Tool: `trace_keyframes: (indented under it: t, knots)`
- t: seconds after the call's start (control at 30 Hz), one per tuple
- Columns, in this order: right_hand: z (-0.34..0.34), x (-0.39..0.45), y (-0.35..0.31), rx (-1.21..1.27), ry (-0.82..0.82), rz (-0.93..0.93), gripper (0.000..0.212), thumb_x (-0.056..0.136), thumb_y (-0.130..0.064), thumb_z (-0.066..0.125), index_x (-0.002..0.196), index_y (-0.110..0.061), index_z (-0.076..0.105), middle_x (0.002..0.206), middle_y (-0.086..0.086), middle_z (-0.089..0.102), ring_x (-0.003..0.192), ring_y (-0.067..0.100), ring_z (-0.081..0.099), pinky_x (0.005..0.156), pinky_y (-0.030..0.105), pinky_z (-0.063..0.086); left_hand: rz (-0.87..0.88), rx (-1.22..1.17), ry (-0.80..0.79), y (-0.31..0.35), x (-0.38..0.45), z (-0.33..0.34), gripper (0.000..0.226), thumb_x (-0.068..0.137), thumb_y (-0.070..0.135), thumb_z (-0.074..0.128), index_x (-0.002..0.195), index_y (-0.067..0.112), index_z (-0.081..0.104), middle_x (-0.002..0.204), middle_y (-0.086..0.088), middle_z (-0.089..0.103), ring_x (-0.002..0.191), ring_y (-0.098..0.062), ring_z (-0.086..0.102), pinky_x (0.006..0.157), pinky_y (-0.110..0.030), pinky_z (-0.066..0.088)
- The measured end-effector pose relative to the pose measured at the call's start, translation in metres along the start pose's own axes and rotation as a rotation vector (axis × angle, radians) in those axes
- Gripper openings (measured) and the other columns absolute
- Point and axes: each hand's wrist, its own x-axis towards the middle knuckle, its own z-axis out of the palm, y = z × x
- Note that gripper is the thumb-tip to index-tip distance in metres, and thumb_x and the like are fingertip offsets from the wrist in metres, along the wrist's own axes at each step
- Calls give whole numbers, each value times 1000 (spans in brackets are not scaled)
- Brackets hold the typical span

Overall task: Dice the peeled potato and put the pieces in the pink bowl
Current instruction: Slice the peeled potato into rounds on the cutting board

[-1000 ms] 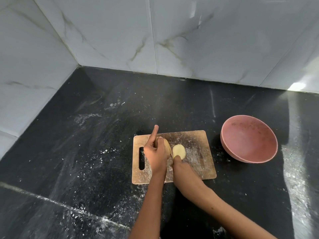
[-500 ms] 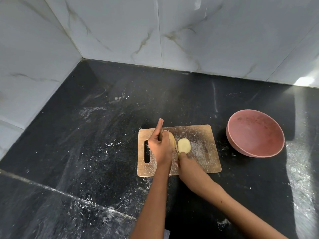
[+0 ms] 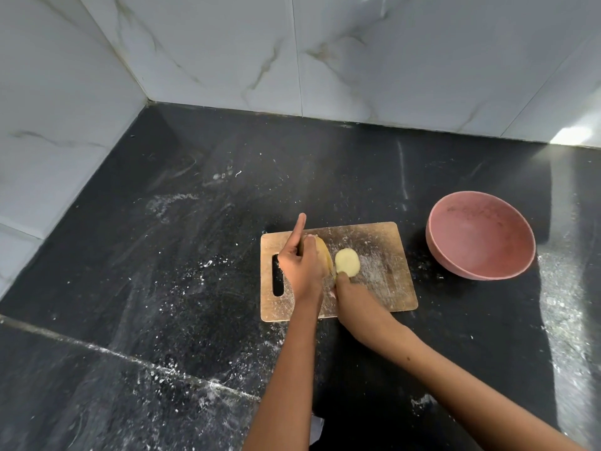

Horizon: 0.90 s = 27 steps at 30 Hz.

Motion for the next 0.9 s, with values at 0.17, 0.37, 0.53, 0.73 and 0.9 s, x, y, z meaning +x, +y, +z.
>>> trace_keyframes:
  t: [0.17, 0.37, 0.53, 0.73, 0.9]
  knots:
    - [5, -7, -3, -19, 15, 18, 30, 101, -9, 29, 130, -7, 33, 115, 20, 59, 108, 38, 55, 77, 40, 37, 17, -17, 12, 5, -2, -2, 40, 91, -13, 44, 125, -1, 60, 87, 16, 70, 54, 11, 51, 56, -4, 42]
    - [-5, 4, -8, 7, -18, 14, 28, 98, -3, 29, 124, -6, 36, 113, 20, 58, 105, 36, 56, 75, 38, 37, 31, -30, -11, 5, -3, 0, 40, 92, -13, 43, 125, 2, 60, 51, 27, 51, 50, 11, 49, 53, -4, 41]
    - [-2, -6, -7, 41, -35, 33, 26, 100, -6, 31, 125, -7, 37, 113, 20, 58, 104, 35, 56, 74, 37, 36, 45, -8, 3, 3, -3, -2, 41, 92, -12, 43, 126, 4, 60, 58, 29, 58, 49, 8, 47, 51, -7, 39]
    - [-11, 6, -10, 76, -61, 35, 24, 98, -6, 31, 121, -6, 41, 111, 19, 58, 100, 33, 57, 72, 35, 39, 62, -13, -11, 3, -5, -1, 38, 93, -11, 44, 126, 0, 60, 54, 31, 54, 52, 12, 49, 55, -3, 41]
    - [3, -12, -3, 45, -79, 87, 27, 97, -1, 30, 121, -7, 39, 114, 19, 58, 106, 34, 55, 80, 39, 41, 87, -10, 28, 2, -4, -5, 38, 92, -12, 45, 125, -2, 60, 107, 8, 72, 77, 9, 63, 70, -7, 48]
